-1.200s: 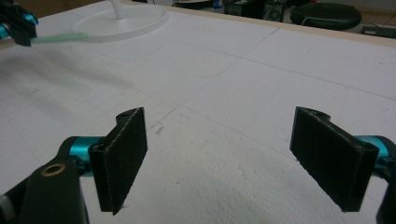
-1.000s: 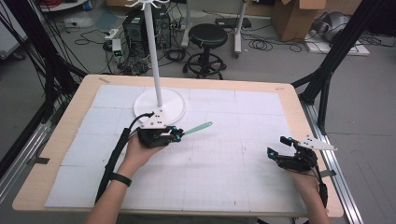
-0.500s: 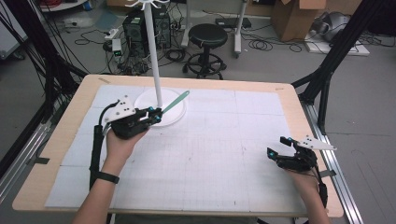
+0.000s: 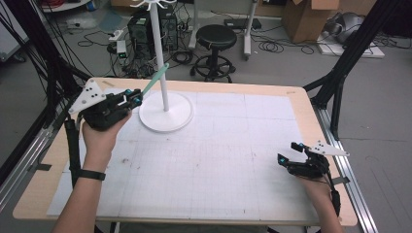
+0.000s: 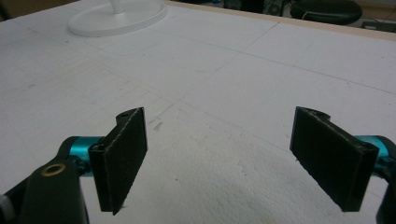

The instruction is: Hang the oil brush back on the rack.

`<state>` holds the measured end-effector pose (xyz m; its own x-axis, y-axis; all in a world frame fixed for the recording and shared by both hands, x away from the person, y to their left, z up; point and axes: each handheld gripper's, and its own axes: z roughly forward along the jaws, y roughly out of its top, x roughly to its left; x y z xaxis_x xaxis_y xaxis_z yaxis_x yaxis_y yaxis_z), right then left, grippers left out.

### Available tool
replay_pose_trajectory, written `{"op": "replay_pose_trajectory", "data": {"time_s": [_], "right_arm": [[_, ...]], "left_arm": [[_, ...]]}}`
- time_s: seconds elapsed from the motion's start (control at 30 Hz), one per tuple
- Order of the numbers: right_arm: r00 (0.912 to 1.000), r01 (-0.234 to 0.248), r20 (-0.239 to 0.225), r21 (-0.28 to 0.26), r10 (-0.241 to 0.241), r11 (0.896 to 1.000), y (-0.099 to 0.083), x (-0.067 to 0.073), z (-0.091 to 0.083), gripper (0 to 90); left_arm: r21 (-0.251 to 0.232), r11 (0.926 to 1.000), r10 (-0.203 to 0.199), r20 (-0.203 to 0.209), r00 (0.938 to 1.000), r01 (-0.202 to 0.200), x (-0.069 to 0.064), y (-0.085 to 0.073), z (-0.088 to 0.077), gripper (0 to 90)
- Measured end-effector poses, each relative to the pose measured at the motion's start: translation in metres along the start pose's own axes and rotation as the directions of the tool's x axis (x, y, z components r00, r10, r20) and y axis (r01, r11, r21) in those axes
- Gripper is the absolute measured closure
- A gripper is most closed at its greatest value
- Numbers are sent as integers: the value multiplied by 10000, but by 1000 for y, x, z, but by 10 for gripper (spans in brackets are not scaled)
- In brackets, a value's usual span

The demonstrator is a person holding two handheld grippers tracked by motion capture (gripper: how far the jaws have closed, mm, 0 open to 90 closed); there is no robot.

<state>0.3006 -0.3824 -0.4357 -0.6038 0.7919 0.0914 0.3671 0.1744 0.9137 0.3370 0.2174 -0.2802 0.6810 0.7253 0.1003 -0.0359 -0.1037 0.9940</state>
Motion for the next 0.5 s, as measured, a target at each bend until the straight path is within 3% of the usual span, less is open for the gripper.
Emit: {"op": "replay_pose_trajectory", "data": {"time_s": [0.2, 0.5], "right_arm": [[10000, -33, -9, -29, 33, 10000, 0, 0, 0, 183], [10000, -46, -19, -39, 46, 10000, 0, -1, 0, 183]], "left_arm": [[-779, 9966, -291, -456, 9985, 255, 11, 23, -7, 819], [-1205, 9925, -302, -840, 9960, 199, 18, 47, -6, 819]]}}
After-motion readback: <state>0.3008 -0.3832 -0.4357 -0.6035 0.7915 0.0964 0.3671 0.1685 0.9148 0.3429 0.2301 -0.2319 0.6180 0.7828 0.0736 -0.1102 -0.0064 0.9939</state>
